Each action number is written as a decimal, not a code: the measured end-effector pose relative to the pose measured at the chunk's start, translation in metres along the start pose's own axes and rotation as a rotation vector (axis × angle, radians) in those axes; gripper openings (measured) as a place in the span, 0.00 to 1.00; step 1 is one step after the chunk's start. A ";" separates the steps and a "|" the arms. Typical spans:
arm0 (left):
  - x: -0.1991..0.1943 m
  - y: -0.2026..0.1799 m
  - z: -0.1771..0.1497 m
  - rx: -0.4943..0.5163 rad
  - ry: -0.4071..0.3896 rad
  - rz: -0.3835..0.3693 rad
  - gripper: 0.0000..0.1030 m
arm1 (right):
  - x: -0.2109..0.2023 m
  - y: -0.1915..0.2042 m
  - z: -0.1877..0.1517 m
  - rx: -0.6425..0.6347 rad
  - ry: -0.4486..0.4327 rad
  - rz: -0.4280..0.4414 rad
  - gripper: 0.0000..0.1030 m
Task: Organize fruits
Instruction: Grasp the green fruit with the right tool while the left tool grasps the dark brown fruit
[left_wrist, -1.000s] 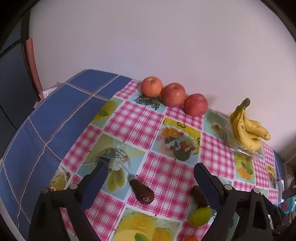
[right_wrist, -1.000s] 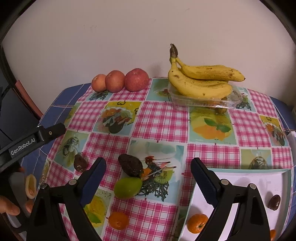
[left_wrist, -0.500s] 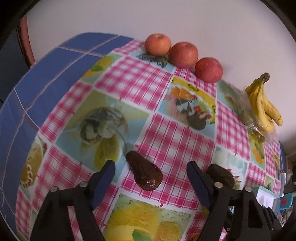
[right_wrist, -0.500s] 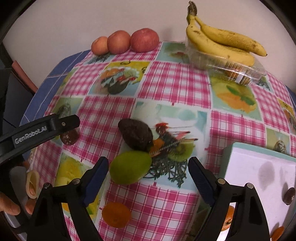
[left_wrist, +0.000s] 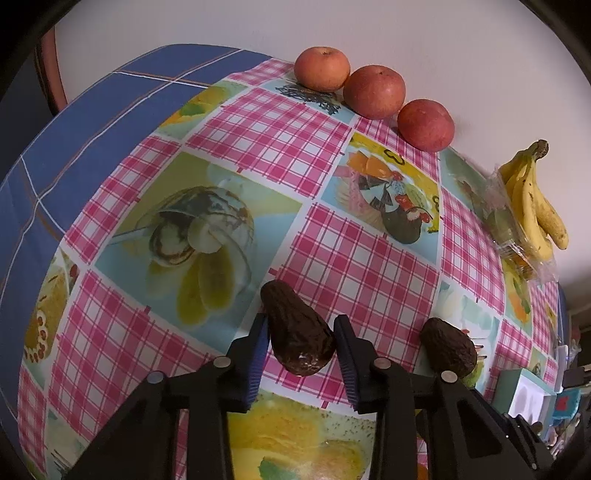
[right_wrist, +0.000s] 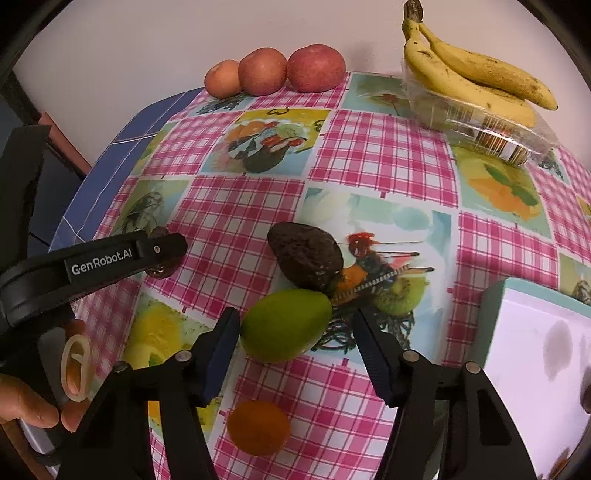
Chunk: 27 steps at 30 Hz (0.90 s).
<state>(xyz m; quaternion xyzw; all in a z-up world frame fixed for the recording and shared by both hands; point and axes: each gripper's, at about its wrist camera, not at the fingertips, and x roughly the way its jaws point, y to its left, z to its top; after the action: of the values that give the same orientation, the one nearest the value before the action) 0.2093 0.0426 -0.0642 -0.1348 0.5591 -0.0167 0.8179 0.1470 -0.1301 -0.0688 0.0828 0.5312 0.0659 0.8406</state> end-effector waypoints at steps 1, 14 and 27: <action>0.001 0.000 0.000 -0.003 0.000 -0.001 0.37 | 0.001 0.000 0.000 0.002 0.000 0.004 0.61; 0.002 0.004 -0.002 -0.040 0.000 -0.003 0.35 | 0.002 -0.002 -0.003 0.036 -0.010 0.064 0.50; -0.026 -0.004 -0.003 -0.068 -0.036 -0.053 0.35 | -0.029 -0.008 -0.007 0.053 -0.043 0.061 0.50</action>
<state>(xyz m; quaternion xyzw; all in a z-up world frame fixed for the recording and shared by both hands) 0.1972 0.0430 -0.0408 -0.1775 0.5407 -0.0168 0.8221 0.1289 -0.1434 -0.0479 0.1227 0.5118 0.0754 0.8470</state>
